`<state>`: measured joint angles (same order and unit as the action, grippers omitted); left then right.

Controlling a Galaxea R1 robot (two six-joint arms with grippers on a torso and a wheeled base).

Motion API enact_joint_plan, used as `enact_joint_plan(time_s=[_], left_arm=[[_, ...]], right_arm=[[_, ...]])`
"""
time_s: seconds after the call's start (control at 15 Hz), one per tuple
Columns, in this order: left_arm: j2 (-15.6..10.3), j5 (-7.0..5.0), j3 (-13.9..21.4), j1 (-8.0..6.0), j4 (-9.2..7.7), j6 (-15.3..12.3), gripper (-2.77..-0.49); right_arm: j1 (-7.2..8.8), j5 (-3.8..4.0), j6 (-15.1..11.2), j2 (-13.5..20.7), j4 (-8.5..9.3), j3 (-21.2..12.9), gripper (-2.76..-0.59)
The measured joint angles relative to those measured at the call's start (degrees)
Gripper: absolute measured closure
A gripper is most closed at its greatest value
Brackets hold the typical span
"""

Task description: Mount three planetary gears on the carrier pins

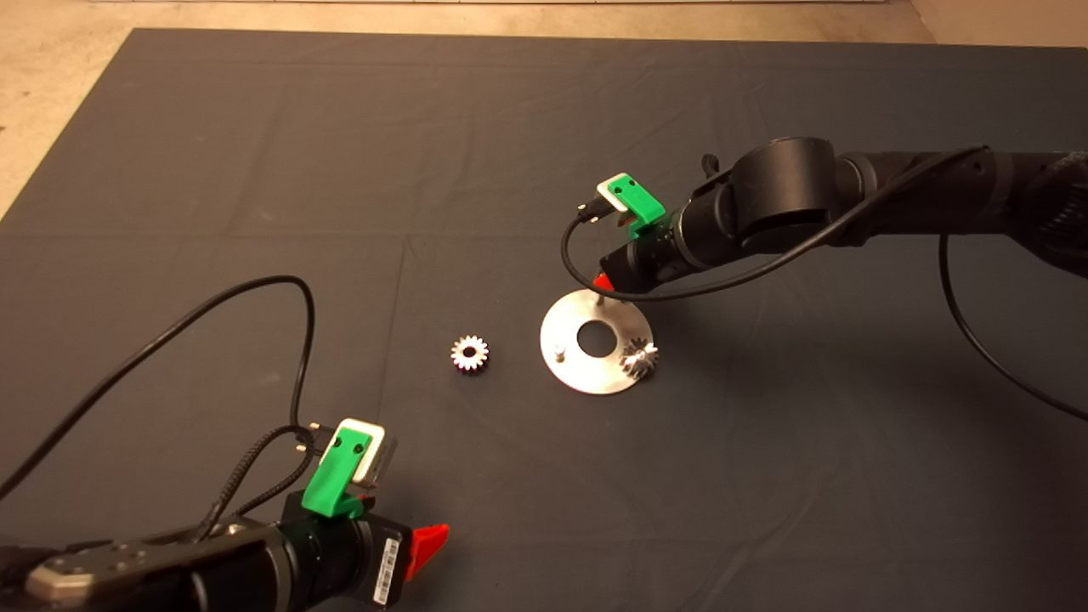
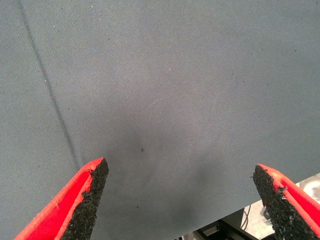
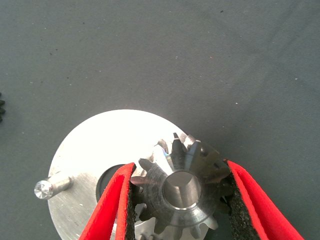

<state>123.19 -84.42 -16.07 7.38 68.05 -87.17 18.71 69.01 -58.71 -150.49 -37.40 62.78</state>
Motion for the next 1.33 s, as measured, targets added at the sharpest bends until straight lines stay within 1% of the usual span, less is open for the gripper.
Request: enact_joint_plan(time_s=[0.07,0.13,0.2,0.27,0.33,0.4,0.53,0.73,0.87,1.33], left_arm=[[0.0,0.0,0.0,-0.16,-0.02,0.0,-2.06],[0.0,0.0,0.0,-0.36,0.02,0.0,-2.06],[0.0,0.0,0.0,-0.77,0.02,0.0,-2.06],[0.0,0.0,0.0,-1.22,0.06,-0.3,-2.06],[0.0,0.0,0.0,-1.43,0.13,-0.4,-2.06],[0.0,0.0,0.0,-1.4,0.17,-0.5,-2.06],[0.0,0.0,0.0,-1.4,0.2,-0.6,-2.06],[0.0,0.0,0.0,-1.4,0.22,-0.6,-2.06],[0.0,0.0,0.0,-1.4,0.22,-0.6,-2.06],[0.0,0.0,0.0,-1.4,0.22,-0.7,-2.06]], right_arm=[[-0.02,0.01,0.0,0.0,0.06,0.0,-1.01],[-0.02,0.01,0.3,0.0,0.09,0.0,-0.98],[-0.02,0.06,0.5,-0.1,0.09,0.0,-0.98],[0.0,0.18,1.2,-0.2,0.27,0.0,-0.99],[-0.02,0.22,2.4,-0.2,0.9,0.0,-0.97],[-0.02,0.3,3.1,-0.2,1.46,0.1,-0.99],[-0.01,0.38,3.2,-0.3,1.63,0.3,-0.99],[-0.02,0.72,3.3,-0.3,1.99,0.4,-0.98],[-0.02,0.85,4.4,-0.5,2.32,0.4,-0.98],[-0.14,0.85,5.8,-0.5,2.51,0.5,-0.97]])
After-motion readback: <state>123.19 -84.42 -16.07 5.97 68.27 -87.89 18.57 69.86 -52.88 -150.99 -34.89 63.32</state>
